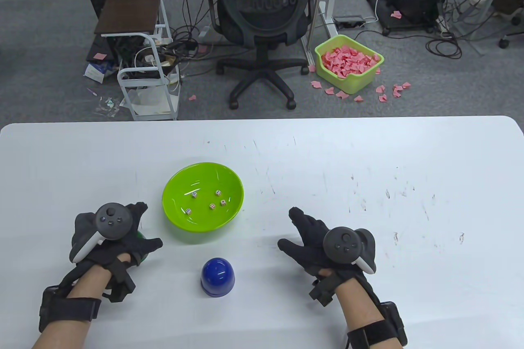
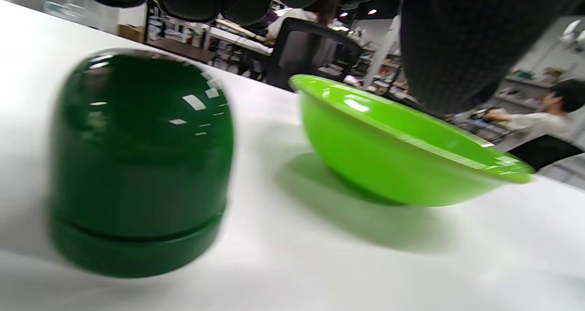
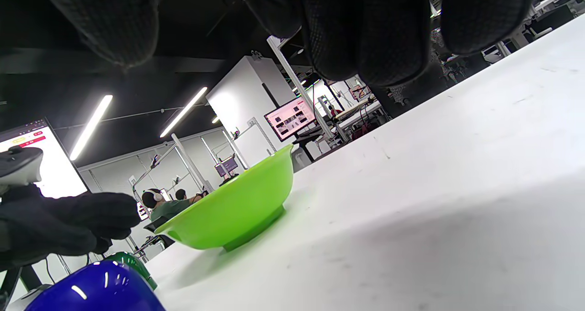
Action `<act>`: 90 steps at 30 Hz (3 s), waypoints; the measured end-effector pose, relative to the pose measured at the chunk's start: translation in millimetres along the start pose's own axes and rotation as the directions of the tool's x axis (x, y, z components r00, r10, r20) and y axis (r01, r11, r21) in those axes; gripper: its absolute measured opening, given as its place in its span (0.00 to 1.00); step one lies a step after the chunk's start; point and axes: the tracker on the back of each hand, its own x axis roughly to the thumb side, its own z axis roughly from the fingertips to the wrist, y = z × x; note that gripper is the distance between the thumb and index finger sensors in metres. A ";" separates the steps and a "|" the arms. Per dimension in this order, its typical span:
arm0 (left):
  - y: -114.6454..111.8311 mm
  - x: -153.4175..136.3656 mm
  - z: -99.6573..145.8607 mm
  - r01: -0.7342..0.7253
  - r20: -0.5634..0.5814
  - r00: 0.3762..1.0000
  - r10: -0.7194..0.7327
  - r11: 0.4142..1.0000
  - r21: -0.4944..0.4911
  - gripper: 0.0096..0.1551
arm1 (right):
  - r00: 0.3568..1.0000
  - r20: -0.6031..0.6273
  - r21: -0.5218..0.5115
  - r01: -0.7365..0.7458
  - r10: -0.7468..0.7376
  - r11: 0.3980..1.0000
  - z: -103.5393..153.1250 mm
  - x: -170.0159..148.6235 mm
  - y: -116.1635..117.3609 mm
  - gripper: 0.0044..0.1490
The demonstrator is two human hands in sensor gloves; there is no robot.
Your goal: Pour dice into bowl
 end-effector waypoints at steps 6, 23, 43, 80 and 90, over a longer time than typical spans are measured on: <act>-18.6 -19.9 -11.7 0.078 -0.144 0.986 -0.090 0.993 -0.084 0.63 | 1.000 -0.003 0.005 0.000 0.000 1.000 0.1 -0.3 0.6 0.56; -43.9 -23.2 -22.6 0.112 -0.231 0.967 -0.110 0.994 -0.002 0.61 | 1.000 -0.011 0.027 0.012 -0.012 1.000 -0.1 0.0 4.5 0.55; -47.7 -22.6 -22.6 0.223 -0.184 0.962 -0.203 0.970 0.096 0.64 | 1.000 -0.003 0.007 0.028 -0.028 1.000 -0.3 4.2 1.9 0.55; -0.5 156.1 13.0 -0.126 0.364 0.929 0.071 0.984 0.129 0.64 | 0.988 0.145 -0.113 -0.037 0.054 0.993 3.9 47.0 16.7 0.66; -24.2 216.0 15.2 -0.173 0.439 0.889 0.132 0.983 0.055 0.65 | 0.981 0.176 -0.111 -0.058 0.077 0.992 4.6 52.9 25.3 0.75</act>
